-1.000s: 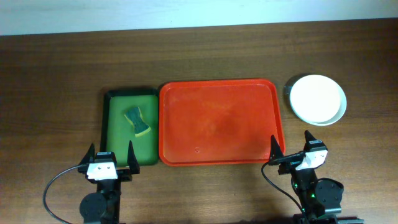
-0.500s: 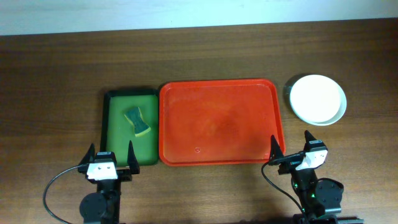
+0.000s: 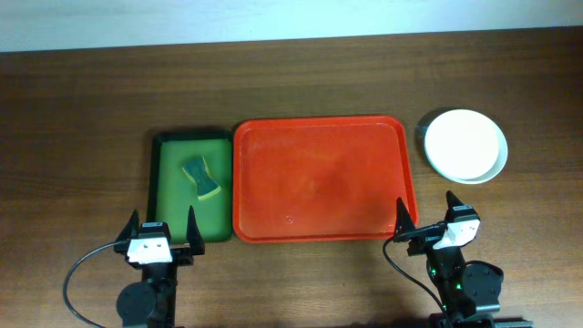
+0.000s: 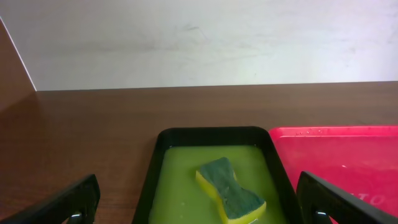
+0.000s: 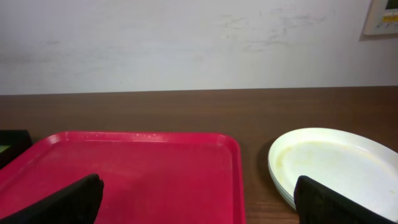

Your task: Clean dirty plates on tray and stack at the side

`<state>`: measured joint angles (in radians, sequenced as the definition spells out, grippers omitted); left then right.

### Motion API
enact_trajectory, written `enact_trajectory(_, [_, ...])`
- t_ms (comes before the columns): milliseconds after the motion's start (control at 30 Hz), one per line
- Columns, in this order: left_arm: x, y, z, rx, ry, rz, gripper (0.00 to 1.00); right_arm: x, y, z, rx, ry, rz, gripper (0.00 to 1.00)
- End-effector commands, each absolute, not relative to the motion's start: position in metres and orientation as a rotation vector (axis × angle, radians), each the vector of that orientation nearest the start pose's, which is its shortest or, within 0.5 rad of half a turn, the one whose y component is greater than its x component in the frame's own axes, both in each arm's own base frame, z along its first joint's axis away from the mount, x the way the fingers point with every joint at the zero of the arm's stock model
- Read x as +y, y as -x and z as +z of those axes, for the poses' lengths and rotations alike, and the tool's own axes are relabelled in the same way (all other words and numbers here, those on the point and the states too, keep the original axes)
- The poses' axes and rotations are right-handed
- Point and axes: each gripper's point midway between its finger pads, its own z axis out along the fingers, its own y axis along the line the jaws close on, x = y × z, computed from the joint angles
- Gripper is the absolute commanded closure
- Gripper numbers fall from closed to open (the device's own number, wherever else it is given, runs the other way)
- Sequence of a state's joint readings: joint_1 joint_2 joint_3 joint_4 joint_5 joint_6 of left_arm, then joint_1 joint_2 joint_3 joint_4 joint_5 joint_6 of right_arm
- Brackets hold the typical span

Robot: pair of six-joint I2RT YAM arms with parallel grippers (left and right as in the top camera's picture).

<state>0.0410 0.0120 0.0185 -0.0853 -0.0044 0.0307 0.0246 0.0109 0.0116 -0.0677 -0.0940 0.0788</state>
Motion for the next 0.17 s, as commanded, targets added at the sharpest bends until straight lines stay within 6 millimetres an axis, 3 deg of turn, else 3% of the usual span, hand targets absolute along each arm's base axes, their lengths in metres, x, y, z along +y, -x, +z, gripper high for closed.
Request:
enact_trajectory(0, [0.0126,-0.2456,0.1561,1.651,0.005,0.077,0.01,0.0195,-0.2452,0.1578,1.643,0.015,0.149,0.02])
enact_trajectory(133, [0.0126,-0.2456,0.1561,1.651,0.005,0.077,0.01,0.0195,-0.2452,0.1578,1.643,0.015,0.149,0.02])
